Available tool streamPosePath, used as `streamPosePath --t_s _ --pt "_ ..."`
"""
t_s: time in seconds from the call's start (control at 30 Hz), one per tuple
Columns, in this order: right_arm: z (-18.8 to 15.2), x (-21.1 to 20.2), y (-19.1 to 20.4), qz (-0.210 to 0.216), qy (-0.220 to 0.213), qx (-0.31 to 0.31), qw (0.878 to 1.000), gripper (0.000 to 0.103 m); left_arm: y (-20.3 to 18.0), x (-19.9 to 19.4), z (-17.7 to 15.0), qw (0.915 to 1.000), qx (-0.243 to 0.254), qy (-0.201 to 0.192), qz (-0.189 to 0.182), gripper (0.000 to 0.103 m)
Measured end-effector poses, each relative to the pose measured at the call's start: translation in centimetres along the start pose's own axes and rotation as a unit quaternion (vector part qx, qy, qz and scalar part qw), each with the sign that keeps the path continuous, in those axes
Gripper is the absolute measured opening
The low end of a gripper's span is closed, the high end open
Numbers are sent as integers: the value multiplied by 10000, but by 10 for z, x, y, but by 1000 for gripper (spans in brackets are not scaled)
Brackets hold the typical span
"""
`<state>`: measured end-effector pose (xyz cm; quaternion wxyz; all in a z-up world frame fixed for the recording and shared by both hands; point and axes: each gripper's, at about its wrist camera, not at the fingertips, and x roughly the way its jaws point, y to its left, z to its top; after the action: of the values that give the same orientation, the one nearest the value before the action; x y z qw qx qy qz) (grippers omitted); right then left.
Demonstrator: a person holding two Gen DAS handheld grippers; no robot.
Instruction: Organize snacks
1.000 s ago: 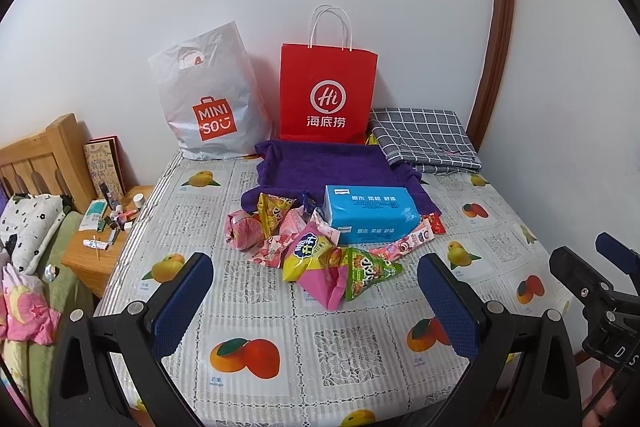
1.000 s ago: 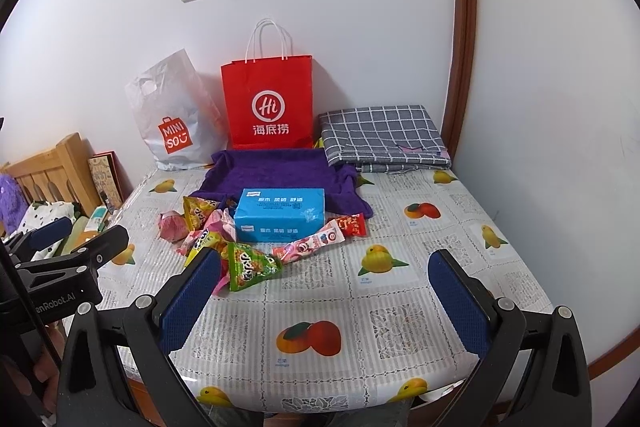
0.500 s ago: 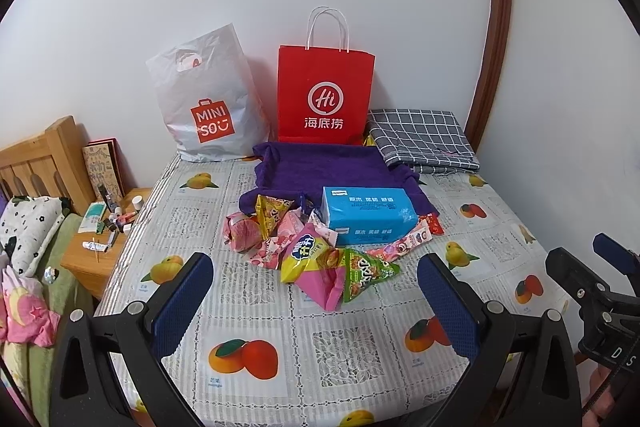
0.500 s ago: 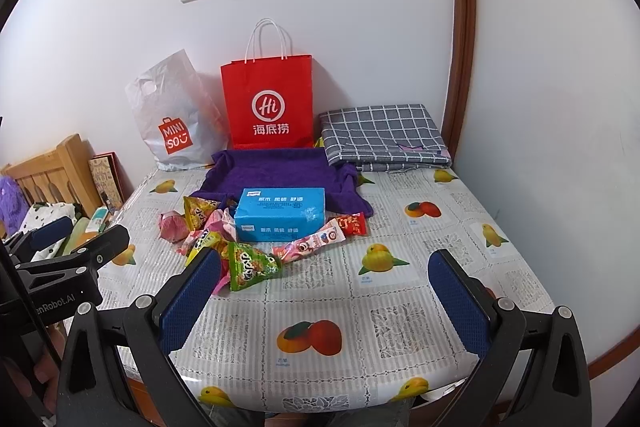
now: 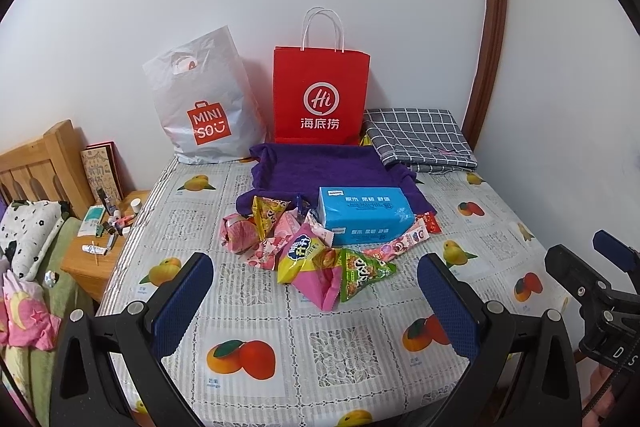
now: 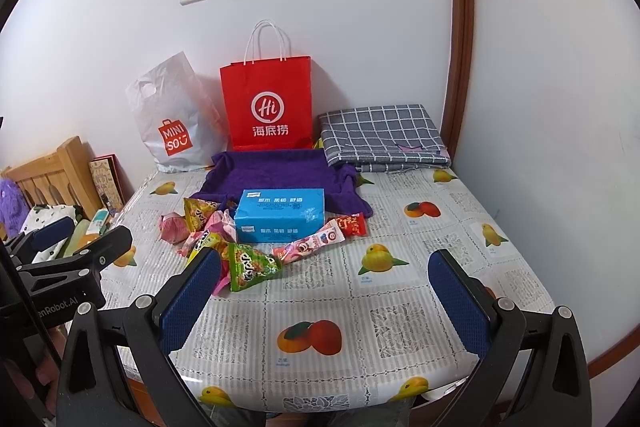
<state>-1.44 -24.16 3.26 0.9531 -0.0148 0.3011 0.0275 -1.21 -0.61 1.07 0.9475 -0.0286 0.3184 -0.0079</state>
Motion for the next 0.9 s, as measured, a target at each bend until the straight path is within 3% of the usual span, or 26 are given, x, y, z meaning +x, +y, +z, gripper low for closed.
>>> streamPosePath --t_s 0.9 --pt "1 -2 4 11 -78 -31 10000 102 -2 2 -1 10000 49 -39 -15 102"
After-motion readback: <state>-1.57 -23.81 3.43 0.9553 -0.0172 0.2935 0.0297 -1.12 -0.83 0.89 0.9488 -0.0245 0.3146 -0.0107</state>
